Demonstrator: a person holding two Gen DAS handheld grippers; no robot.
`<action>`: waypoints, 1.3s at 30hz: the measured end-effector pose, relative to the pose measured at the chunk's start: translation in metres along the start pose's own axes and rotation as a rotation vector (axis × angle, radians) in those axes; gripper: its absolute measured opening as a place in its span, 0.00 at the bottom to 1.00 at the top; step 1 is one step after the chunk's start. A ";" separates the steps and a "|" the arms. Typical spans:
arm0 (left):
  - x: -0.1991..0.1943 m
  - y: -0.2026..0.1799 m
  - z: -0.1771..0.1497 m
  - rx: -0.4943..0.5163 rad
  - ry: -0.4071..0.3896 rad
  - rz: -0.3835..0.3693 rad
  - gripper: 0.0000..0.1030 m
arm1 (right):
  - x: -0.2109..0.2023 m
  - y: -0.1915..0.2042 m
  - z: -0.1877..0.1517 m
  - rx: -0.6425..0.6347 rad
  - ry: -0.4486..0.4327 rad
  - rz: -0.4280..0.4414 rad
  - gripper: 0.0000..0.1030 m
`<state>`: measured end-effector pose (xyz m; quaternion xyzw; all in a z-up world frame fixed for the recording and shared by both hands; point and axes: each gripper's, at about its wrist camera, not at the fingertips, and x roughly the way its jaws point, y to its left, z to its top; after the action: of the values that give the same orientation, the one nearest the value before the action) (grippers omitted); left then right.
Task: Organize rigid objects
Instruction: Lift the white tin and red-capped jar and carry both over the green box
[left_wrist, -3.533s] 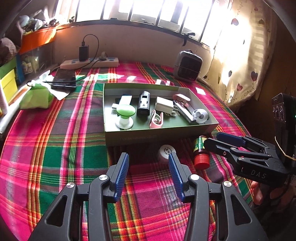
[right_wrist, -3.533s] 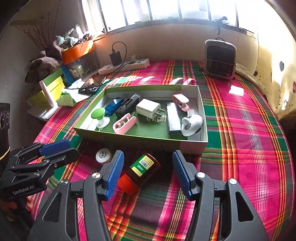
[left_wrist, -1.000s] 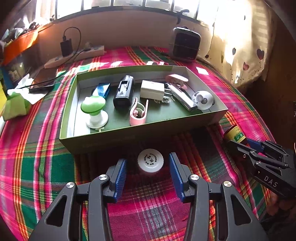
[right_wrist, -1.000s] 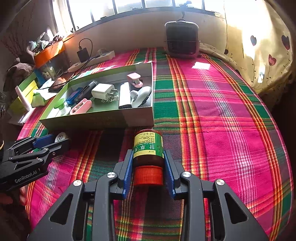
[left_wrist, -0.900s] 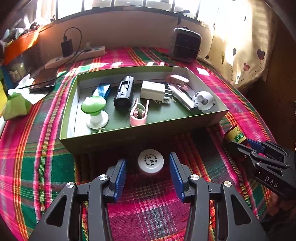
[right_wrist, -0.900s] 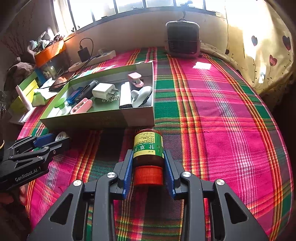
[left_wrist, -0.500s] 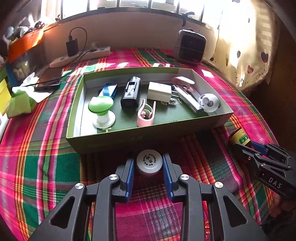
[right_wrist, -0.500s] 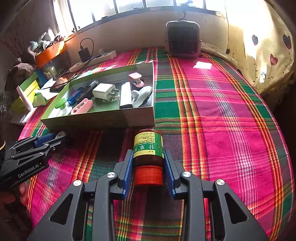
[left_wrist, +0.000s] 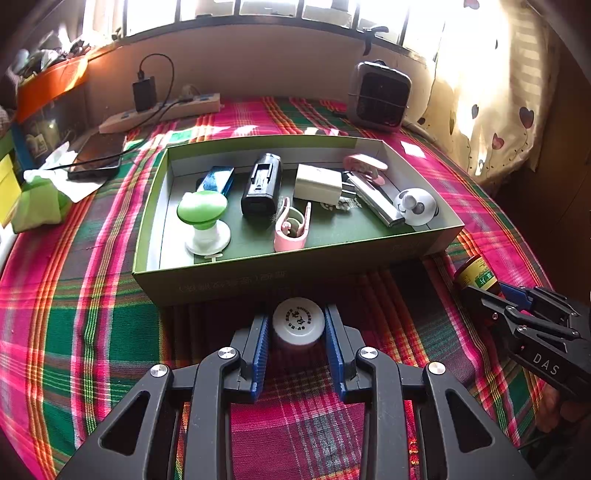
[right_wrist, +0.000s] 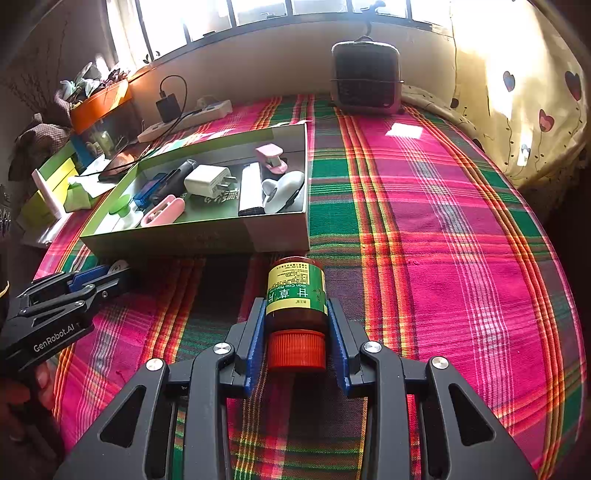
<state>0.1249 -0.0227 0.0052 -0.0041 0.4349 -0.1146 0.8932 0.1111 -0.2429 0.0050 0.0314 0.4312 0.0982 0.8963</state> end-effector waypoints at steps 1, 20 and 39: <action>0.000 0.000 0.000 0.000 0.000 0.000 0.26 | 0.000 0.000 0.000 0.000 0.000 0.000 0.32; -0.001 0.000 0.000 -0.005 -0.001 -0.006 0.26 | 0.000 0.000 0.000 0.001 0.000 0.001 0.32; -0.019 0.002 0.011 -0.021 -0.045 -0.043 0.26 | -0.017 0.008 0.009 -0.039 -0.054 0.023 0.32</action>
<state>0.1223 -0.0178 0.0265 -0.0254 0.4156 -0.1291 0.9000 0.1067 -0.2380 0.0249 0.0217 0.4045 0.1160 0.9069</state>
